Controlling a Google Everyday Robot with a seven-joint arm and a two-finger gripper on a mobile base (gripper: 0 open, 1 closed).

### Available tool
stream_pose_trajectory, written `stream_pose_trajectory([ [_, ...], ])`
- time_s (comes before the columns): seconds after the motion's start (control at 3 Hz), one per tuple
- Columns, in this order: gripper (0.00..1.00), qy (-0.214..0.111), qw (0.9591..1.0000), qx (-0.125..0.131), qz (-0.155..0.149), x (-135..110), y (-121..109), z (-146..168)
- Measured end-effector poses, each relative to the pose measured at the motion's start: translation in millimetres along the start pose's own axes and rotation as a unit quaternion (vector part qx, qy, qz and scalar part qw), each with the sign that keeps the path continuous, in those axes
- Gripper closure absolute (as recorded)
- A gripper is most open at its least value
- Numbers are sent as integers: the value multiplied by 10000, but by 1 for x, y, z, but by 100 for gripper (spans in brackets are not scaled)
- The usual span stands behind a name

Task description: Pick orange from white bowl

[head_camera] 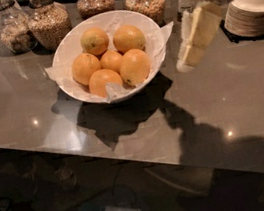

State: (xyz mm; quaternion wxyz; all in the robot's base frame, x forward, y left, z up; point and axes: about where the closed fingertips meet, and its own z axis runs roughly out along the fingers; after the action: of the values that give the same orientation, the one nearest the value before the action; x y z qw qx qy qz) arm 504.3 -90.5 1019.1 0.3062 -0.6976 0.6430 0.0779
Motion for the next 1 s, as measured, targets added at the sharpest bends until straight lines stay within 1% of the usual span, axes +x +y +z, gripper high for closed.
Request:
stream_pose_trajectory([
  [0.33, 0, -349, 9985, 6, -422, -46, -28, 15],
  [0.67, 0, -351, 9985, 5, -423, -46, -28, 15],
  [1.0, 0, -658, 9963, -66, -548, -61, -36, 30],
])
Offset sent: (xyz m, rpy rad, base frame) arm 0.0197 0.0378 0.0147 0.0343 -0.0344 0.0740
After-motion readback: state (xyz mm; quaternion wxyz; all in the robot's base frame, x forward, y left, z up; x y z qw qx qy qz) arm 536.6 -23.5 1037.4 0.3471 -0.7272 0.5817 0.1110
